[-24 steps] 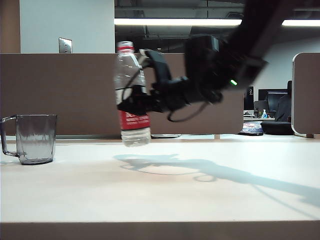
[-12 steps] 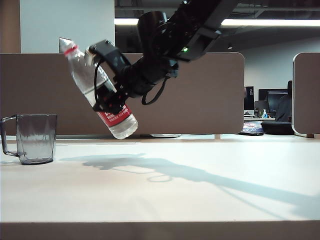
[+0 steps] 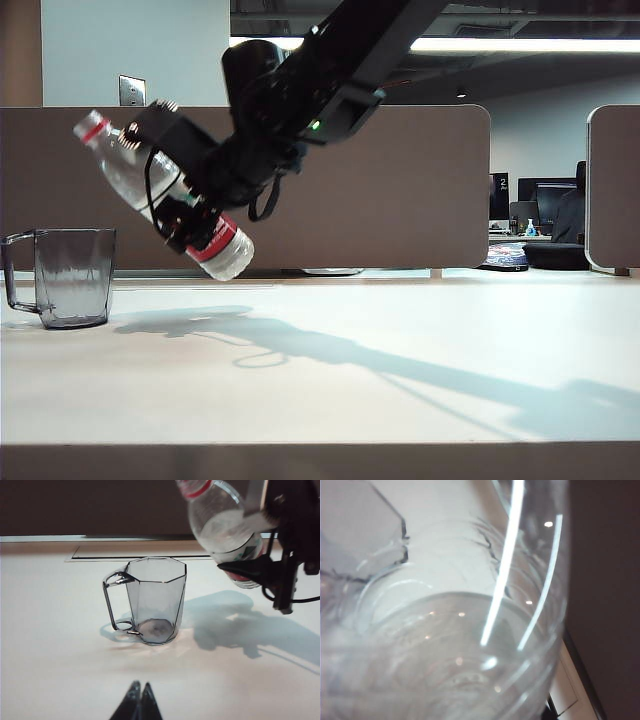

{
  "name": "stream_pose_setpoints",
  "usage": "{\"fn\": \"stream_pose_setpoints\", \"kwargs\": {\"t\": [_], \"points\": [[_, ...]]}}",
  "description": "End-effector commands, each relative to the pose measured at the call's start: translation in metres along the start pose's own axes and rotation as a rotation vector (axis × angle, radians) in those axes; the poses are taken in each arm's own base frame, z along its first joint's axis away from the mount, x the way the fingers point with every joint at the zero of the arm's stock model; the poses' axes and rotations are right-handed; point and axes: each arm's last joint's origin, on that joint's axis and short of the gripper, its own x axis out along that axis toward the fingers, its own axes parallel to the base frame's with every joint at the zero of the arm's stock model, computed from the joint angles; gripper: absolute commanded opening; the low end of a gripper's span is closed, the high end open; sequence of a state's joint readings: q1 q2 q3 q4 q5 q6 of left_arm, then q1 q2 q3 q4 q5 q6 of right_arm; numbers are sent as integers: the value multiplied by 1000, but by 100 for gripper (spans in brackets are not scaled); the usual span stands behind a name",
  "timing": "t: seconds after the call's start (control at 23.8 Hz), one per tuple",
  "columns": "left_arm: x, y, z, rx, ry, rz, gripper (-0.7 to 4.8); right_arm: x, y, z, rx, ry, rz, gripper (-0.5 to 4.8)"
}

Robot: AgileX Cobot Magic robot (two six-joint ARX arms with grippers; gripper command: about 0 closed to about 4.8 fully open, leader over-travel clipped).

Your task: Pick up the mineral water bottle on the table and pour water into the mug until it's half full.

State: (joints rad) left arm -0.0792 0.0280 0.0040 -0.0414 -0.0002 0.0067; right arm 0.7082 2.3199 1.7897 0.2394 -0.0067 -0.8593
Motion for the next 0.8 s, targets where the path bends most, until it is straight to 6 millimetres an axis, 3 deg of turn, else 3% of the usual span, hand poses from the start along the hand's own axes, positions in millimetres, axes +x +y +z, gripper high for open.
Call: {"fn": "stream_pose_setpoints", "kwargs": {"t": [0.04,0.8], "points": [[0,0,2,0,-14,-3,-5,5,-11,13,-77,-10,-109,310],[0,0,2,0,-15,-3,-5,17,-9,-1,-288,67,-147,315]]}}
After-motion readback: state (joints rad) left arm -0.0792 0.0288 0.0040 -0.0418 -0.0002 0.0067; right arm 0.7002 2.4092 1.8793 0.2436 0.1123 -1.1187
